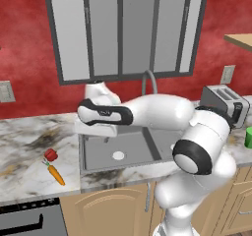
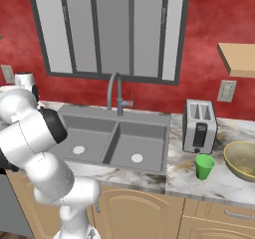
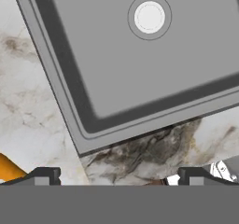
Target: Remove the bell pepper and carrot from the sink. Then move the bowl and cup from the counter to the sink for washing.
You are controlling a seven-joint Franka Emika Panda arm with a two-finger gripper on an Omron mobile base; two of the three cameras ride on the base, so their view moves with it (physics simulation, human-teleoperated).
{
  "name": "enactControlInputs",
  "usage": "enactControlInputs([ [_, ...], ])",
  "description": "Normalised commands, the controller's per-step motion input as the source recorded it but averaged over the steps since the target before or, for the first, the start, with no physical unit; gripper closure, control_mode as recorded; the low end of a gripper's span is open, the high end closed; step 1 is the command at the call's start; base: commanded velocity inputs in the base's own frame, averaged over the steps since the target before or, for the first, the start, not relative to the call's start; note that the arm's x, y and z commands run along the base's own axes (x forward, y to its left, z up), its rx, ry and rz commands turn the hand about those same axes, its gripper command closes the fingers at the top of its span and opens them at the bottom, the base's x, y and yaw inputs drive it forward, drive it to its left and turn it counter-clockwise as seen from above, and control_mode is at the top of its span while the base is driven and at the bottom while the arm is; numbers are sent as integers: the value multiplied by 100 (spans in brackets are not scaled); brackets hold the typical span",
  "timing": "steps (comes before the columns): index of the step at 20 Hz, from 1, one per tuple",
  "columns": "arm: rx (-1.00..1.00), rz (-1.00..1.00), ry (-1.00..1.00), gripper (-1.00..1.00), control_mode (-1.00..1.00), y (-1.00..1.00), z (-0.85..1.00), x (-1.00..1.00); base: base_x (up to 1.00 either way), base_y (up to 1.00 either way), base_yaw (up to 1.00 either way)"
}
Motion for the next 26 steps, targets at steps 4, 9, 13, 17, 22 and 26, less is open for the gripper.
enactControlInputs([
  [4, 1, 0, 0, -100, -100, -49, 20, -25, 0, 0, 0],
  [9, 1, 0, 0, -100, -100, -48, 20, -25, 0, 0, 0],
  [13, 1, 0, 0, -100, -100, -47, 19, -26, 0, 0, 0],
  [17, 2, 0, 0, -100, -100, -50, 18, -27, 0, 0, 0],
  [22, 5, 1, 0, -100, -100, -48, 18, -30, 0, 0, 0],
  [26, 4, 4, 0, -100, -100, -49, 17, -32, 0, 0, 0],
])
